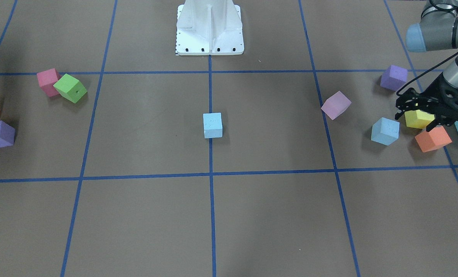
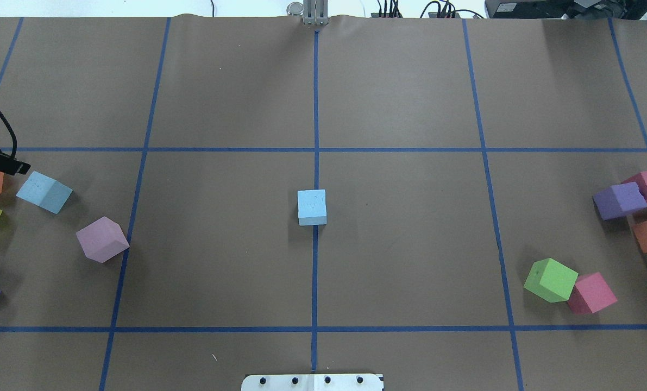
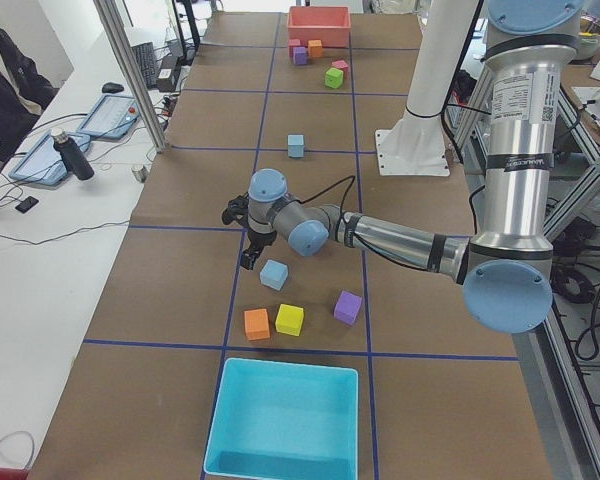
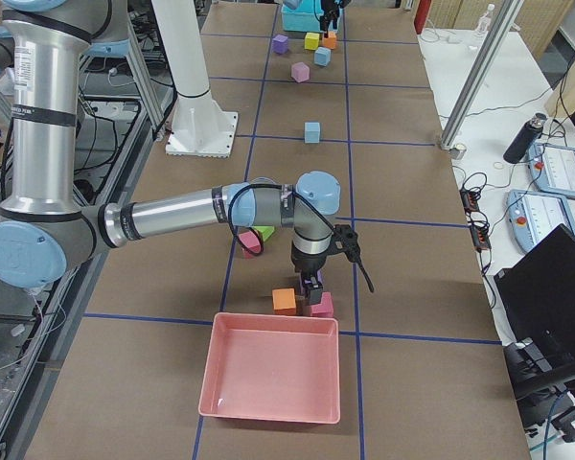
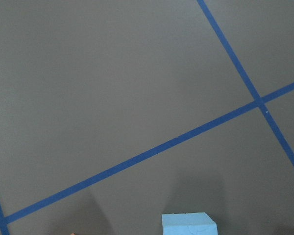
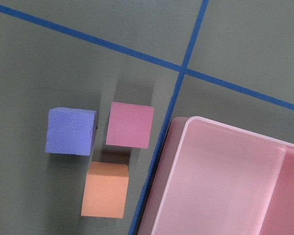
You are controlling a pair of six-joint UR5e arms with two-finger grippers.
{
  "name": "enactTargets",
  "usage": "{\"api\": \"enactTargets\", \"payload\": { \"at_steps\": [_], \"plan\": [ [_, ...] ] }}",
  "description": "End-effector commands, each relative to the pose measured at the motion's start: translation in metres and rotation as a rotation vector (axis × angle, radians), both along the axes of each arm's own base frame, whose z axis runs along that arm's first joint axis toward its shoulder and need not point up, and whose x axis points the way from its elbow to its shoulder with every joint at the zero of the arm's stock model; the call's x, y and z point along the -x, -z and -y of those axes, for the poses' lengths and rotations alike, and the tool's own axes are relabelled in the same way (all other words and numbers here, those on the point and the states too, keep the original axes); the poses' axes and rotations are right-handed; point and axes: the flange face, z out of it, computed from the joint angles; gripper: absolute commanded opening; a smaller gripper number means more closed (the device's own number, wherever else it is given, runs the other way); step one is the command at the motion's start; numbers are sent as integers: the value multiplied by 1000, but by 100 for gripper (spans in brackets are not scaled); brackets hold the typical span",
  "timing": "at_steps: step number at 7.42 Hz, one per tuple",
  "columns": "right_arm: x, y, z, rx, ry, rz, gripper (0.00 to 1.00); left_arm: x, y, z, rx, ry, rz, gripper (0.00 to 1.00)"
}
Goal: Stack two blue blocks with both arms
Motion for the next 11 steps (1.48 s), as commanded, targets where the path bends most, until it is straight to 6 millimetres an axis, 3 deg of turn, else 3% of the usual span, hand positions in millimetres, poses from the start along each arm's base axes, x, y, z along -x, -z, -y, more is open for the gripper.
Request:
{"api": "enactTargets", "payload": {
  "at_steps": [1,2,5,8,10,11],
  "plan": [
    [-1,-5,-3,5,-3,7,100,-24,-22,-7,33,-47,19,98],
    [-1,-5,-3,6,-4,8,100,-28,-32,-4,48,-51,28,98],
    [-1,-10,-3,16,-4,9,100,-49,-29,-6,49,-87,26,98],
    [0,-9,-3,17,-5,17,100,-58,-53,8,89,-88,44,98],
    [1,-11,-4,25,-6,27,100,-76,-50,8,165,-41,29,98],
    [1,-11,-3,23,-6,27,100,-89,-49,4,174,-55,30,89]
  ]
}}
